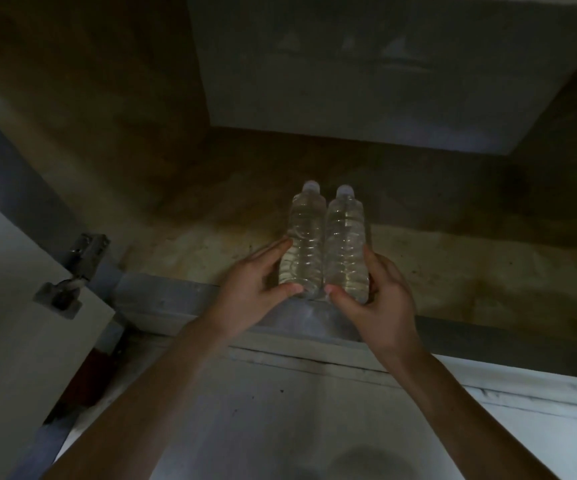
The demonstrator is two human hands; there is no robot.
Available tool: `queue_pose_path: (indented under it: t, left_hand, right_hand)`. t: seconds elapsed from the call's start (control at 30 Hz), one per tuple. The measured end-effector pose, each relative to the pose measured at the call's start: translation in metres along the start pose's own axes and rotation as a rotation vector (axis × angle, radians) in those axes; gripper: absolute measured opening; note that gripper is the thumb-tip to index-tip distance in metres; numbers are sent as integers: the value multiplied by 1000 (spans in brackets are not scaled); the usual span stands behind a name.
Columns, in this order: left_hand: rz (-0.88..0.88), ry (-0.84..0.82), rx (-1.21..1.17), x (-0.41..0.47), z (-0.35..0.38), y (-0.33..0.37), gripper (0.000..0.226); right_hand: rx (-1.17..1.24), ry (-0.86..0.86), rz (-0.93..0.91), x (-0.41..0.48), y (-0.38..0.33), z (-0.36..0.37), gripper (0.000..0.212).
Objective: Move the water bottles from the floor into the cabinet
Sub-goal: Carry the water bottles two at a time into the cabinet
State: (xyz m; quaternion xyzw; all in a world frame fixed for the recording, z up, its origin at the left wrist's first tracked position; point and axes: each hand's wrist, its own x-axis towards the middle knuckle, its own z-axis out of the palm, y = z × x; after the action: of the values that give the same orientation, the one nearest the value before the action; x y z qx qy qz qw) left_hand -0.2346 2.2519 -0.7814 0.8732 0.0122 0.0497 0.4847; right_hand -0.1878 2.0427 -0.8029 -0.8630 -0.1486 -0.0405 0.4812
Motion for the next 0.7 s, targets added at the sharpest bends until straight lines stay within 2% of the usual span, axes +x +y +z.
queue_pose_path:
  t: [0.13,0.33,0.4,0.53,0.6,0.7]
  left_hand:
    - [-33,-4,-96,-2,1,2,76]
    - [-2,1,-69,-7,1,0,74]
    - [38,10,66,-8,2,0,72]
    - [45,8,577,-18,9,3,66]
    - [42,41,670,-33,12,6,62]
    - [46,46,754,-67,14,7,60]
  right_hand:
    - [-43,4,0,0,4,1,84]
    - [-39,5,31,2,3,3,83]
    - [-93,9,35,0,1,2,83]
    - [-416,-63,-34,-9,-9,-7,79]
    - [-494,-117,-51,-19,-12,-15,73]
    - [-530,-77,-39,-51,-17,-24,70]
